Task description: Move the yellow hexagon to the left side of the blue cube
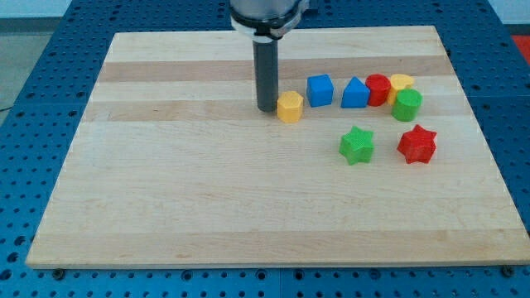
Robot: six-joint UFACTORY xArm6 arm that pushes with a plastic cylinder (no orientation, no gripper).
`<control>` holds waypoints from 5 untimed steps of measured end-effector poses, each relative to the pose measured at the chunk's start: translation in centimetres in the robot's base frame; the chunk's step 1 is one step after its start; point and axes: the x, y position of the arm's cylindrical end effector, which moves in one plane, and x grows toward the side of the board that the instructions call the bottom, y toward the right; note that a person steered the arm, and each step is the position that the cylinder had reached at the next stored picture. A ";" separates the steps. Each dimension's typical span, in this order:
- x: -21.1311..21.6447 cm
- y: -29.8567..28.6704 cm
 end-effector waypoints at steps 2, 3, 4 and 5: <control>5.1 -1.2; 5.2 2.7; 4.5 4.2; 1.9 4.2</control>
